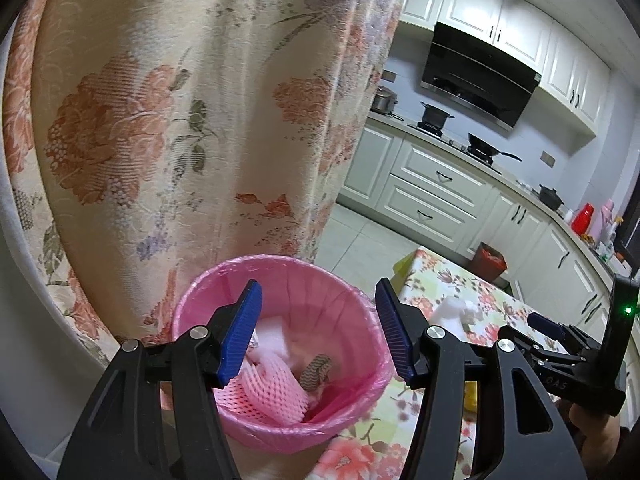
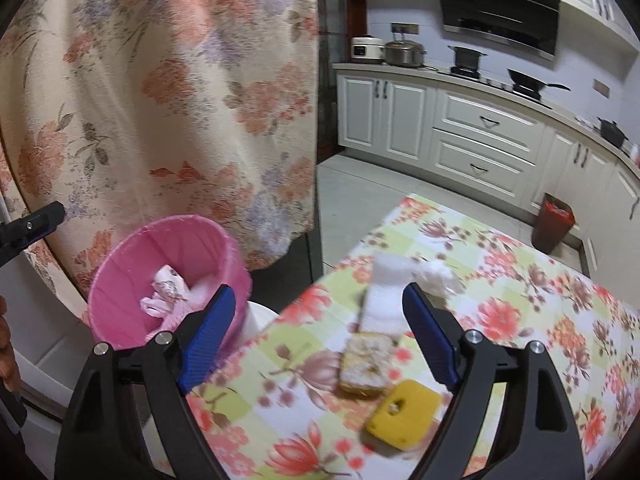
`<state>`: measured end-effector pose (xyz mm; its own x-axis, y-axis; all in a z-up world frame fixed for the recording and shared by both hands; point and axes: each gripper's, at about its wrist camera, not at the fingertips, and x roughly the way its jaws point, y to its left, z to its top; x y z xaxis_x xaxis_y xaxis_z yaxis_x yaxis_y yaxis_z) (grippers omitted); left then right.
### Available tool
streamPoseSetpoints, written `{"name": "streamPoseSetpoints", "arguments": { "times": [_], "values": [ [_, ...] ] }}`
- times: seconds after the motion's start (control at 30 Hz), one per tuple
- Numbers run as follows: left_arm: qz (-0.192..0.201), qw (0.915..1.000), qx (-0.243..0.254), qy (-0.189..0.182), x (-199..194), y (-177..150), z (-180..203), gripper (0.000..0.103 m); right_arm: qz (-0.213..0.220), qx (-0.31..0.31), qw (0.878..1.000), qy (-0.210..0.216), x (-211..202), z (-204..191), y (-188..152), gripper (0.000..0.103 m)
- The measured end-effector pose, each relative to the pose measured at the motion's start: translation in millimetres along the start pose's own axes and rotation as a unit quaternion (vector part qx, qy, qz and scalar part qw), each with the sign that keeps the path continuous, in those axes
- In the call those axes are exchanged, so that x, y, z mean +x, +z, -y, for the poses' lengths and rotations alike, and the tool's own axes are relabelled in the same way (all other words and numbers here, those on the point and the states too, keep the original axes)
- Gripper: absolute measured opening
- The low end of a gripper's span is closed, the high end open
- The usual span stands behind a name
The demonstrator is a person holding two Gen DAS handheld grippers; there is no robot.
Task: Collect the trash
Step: 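Move both tools back over the foam blocks and sponges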
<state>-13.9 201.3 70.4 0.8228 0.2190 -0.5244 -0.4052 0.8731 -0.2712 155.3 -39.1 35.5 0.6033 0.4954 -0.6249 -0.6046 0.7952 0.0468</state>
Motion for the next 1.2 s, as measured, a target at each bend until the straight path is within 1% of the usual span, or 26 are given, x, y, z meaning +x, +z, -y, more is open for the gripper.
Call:
{"name": "streamPoseSetpoints", "arguments": {
  "times": [0.2, 0.37, 0.53, 0.93, 1.2],
  "values": [
    [-0.007, 0.9999, 0.009, -0.008, 5, -4, 16, 0.056, -0.002, 0.028, 0.999, -0.027, -13, 37, -18, 0.086],
    [-0.013, 0.9996, 0.017, -0.017, 8, -8, 30, 0.059, -0.005, 0.043, 0.998, -0.042, -20, 59, -30, 0.086],
    [-0.019, 0.9992, 0.026, -0.025, 12, -11, 43, 0.059, -0.009, 0.060, 0.997, -0.054, -24, 79, -41, 0.086],
    [-0.039, 0.9964, 0.052, -0.054, 25, -22, 78, 0.059, -0.025, 0.087, 0.993, -0.076, -22, 103, -66, 0.088],
    [-0.053, 0.9943, 0.065, -0.066, 37, -29, 93, 0.059, -0.054, 0.110, 0.989, -0.084, -3, 113, -86, 0.088]
  ]
}}
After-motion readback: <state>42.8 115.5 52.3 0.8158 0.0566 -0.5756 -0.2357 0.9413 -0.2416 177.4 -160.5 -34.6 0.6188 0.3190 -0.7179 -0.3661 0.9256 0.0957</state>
